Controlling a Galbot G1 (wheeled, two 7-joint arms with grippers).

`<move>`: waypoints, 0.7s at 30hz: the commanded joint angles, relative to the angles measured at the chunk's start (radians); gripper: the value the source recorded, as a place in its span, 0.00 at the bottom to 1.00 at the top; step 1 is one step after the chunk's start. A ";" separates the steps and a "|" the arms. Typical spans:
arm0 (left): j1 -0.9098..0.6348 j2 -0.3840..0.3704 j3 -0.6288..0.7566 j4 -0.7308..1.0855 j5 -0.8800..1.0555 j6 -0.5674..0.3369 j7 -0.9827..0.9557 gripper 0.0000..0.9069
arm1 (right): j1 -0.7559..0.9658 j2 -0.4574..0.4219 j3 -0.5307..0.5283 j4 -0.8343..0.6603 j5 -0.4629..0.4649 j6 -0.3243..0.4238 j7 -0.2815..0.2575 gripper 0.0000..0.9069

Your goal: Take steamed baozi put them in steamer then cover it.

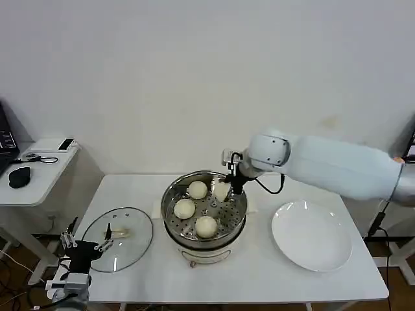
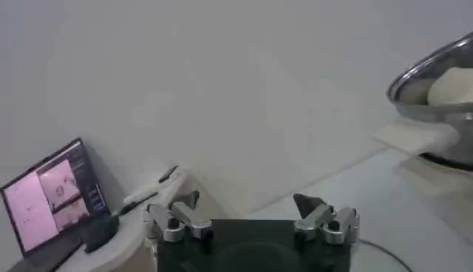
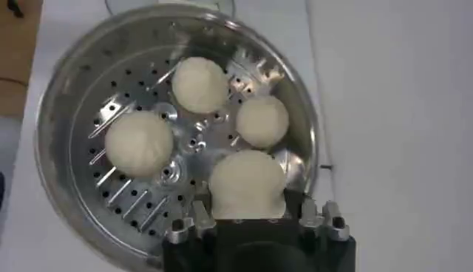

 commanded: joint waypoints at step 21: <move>0.007 0.006 -0.014 -0.001 -0.002 0.003 0.004 1.00 | -0.150 0.058 0.071 -0.097 -0.079 -0.019 0.021 1.00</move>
